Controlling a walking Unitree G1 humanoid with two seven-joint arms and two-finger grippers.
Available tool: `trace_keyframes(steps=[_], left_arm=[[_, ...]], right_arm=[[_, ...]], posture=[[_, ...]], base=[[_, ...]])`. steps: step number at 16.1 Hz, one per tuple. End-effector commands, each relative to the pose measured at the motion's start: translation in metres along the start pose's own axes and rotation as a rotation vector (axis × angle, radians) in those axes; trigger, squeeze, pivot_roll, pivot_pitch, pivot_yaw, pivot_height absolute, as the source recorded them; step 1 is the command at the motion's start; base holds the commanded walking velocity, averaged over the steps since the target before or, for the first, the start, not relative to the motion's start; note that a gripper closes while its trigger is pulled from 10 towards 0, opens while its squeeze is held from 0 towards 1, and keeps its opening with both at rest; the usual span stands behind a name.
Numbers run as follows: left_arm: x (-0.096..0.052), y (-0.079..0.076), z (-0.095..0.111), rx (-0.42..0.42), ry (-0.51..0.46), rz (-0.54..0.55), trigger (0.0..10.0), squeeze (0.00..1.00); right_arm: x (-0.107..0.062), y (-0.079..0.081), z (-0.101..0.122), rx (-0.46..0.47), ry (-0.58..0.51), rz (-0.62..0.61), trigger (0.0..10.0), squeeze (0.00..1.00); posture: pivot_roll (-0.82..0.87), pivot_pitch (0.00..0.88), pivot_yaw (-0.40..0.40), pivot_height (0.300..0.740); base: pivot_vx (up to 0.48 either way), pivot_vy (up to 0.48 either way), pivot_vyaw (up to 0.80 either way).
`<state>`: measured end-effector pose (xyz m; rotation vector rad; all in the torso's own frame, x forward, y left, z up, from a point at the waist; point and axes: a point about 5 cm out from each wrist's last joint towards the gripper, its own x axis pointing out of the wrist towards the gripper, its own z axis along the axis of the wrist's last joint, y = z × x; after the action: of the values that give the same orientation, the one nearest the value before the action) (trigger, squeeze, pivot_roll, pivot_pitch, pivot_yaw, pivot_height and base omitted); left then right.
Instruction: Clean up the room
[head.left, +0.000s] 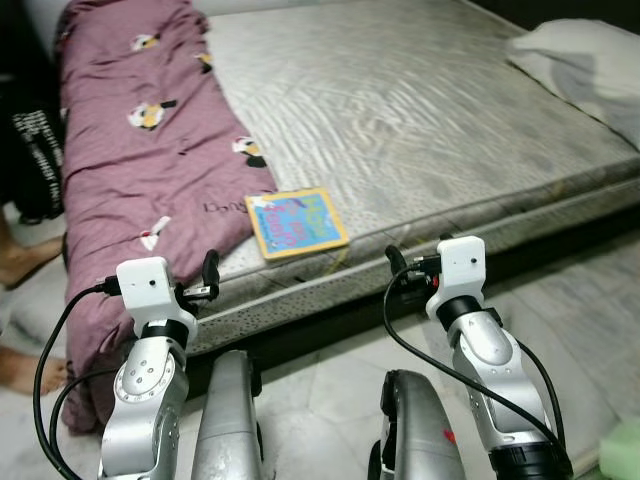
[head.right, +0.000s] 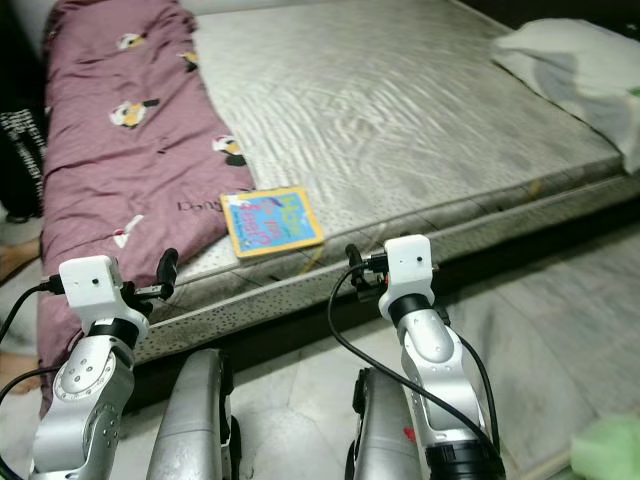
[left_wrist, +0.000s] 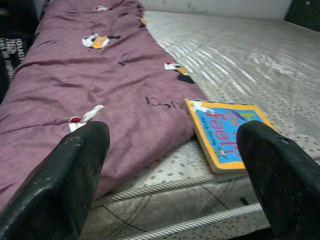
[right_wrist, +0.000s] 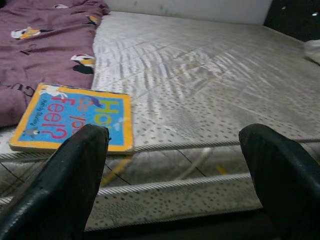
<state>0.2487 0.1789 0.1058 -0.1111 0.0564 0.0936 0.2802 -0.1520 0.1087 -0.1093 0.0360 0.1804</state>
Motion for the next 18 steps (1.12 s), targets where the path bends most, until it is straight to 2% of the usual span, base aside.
trace_keyframes(steps=[1,5,12,18], left_arm=[[-0.0005,-0.0003,-0.0012,-0.004,0.007,-0.004,10.0,0.0],[0.0006,-0.0003,-0.0005,-0.009,0.006,-0.005,10.0,0.0],[0.0009,-0.0007,-0.0007,-0.013,0.009,-0.005,10.0,0.0],[0.0023,-0.0001,-0.0027,-0.013,0.029,-0.002,10.0,0.0]], right_arm=[[0.0017,0.0012,-0.0006,-0.01,0.003,0.013,10.0,0.0],[0.0027,0.0012,0.0001,-0.009,0.001,0.018,10.0,0.0],[0.002,0.002,0.0005,-0.016,-0.004,0.029,10.0,0.0],[0.0021,0.0004,0.0004,-0.011,-0.003,0.019,10.0,0.0]], posture=[[0.0,0.087,0.004,0.558],[0.0,0.097,0.006,0.558],[-0.01,0.108,0.004,0.558],[-0.01,0.111,0.003,0.558]], base=[[0.0,0.0,0.0],[0.126,0.0,0.0],[0.26,0.0,0.67],[0.213,0.0,0.0]])
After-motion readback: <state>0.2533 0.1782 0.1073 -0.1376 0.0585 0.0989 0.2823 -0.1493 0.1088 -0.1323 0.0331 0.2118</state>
